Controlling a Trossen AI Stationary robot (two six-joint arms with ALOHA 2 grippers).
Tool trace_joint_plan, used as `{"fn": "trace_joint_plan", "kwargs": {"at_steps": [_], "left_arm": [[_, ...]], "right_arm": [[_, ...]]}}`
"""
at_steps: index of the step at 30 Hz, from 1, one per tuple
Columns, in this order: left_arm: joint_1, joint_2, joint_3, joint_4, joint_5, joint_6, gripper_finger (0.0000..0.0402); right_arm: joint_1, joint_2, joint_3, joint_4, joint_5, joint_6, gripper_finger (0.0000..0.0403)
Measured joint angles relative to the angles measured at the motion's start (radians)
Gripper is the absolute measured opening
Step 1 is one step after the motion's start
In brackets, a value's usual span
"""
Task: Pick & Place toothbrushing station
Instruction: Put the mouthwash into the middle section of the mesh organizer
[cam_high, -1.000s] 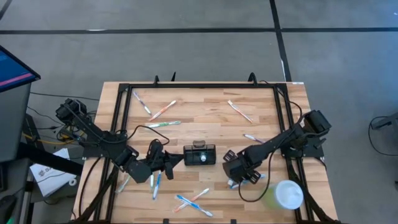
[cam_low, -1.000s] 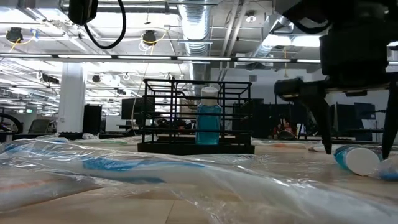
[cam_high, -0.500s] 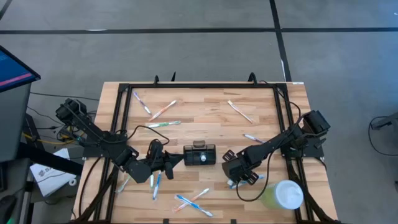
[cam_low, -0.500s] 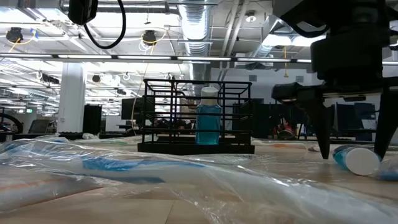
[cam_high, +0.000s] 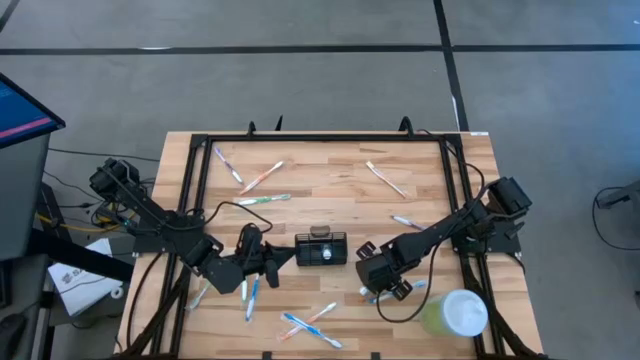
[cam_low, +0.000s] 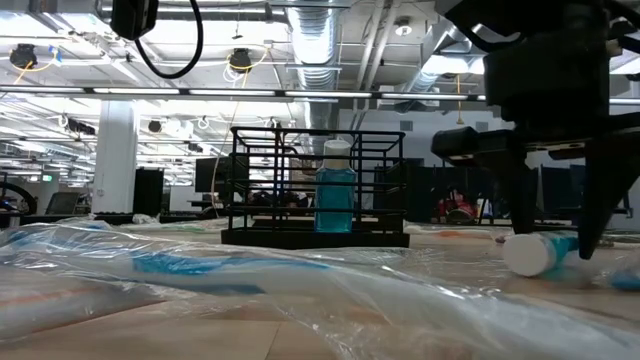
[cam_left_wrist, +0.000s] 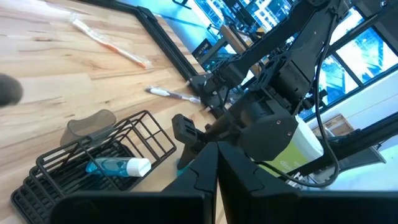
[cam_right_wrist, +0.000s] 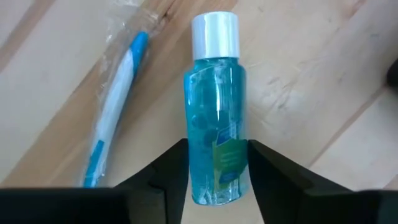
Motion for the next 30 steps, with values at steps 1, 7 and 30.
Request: {"fn": "trace_joint_plan", "kwargs": {"at_steps": [1, 7, 30], "left_arm": [[0.000, 0.000, 0.000, 0.001, 0.000, 0.000, 0.0004], [0.000, 0.000, 0.000, 0.005, 0.000, 0.000, 0.0004], [0.000, 0.000, 0.000, 0.005, 0.016, 0.000, 0.0004]], "right_arm": [[0.000, 0.000, 0.000, -0.001, -0.001, 0.010, 0.0146], [0.000, 0.000, 0.000, -0.001, -0.011, 0.036, 0.0161], [0.000, 0.002, 0.000, 0.000, -0.056, 0.133, 0.0255]]}}
